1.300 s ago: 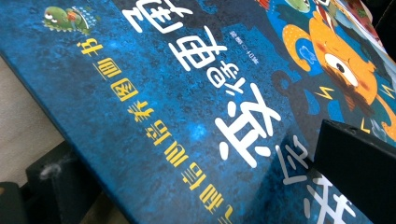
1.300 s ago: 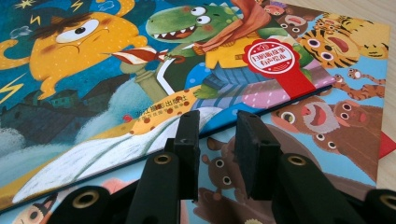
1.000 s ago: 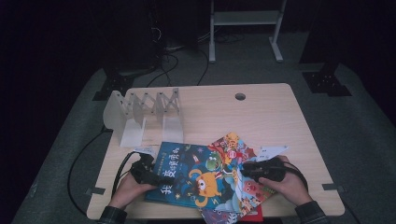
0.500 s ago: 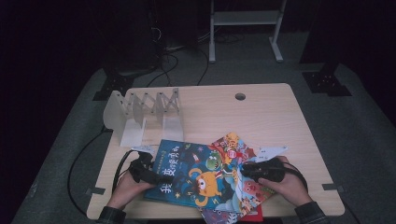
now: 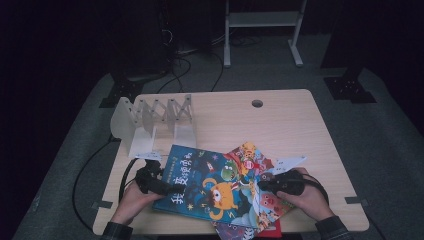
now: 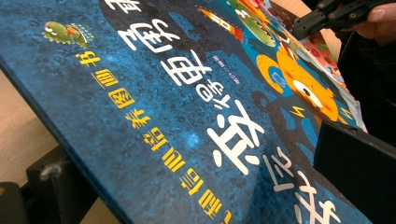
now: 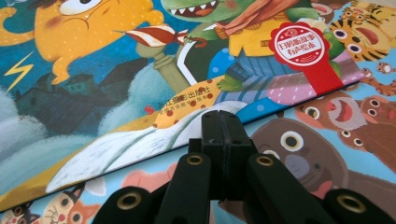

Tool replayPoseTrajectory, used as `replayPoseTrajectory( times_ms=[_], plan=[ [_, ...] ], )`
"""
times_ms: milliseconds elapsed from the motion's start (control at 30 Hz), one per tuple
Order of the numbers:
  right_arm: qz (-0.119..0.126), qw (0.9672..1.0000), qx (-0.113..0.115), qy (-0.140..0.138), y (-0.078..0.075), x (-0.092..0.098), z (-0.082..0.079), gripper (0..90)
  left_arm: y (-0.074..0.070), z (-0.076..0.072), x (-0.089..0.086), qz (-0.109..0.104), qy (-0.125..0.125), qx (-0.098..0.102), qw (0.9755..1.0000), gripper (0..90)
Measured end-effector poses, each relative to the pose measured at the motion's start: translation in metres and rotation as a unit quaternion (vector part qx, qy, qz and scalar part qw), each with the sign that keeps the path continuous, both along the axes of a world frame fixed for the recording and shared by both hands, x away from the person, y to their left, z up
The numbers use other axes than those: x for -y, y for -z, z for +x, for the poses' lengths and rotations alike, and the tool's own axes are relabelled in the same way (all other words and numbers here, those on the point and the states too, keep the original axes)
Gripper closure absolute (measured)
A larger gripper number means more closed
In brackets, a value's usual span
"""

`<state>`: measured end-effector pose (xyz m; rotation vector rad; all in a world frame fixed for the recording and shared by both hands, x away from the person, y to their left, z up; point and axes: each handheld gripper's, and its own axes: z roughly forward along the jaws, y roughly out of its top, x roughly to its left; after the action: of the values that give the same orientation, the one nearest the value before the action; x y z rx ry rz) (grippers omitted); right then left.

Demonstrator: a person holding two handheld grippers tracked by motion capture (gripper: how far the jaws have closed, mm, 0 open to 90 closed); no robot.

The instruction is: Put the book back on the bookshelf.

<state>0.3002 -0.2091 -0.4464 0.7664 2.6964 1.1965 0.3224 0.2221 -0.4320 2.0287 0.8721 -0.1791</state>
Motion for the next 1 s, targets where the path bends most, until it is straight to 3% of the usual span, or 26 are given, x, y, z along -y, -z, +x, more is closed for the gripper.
replayPoseTrajectory(
  times_ms=[300, 633, 1000],
  plan=[
    [0.001, 1.0000, -0.003, 0.000, 0.000, 0.000, -0.001, 89.3, -0.014, -0.002, 0.002, -0.017, -0.001, 0.015, 0.9998, 0.0],
    [0.000, 1.0000, -0.002, -0.005, 0.000, -0.001, -0.005, 89.3, -0.028, 0.000, 0.006, -0.014, 0.004, 0.028, 0.9995, 0.0],
    [0.001, 0.9999, -0.001, -0.011, 0.000, -0.003, -0.008, 89.3, -0.055, 0.002, 0.015, -0.007, 0.018, 0.051, 0.9985, 0.0]
  ],
)
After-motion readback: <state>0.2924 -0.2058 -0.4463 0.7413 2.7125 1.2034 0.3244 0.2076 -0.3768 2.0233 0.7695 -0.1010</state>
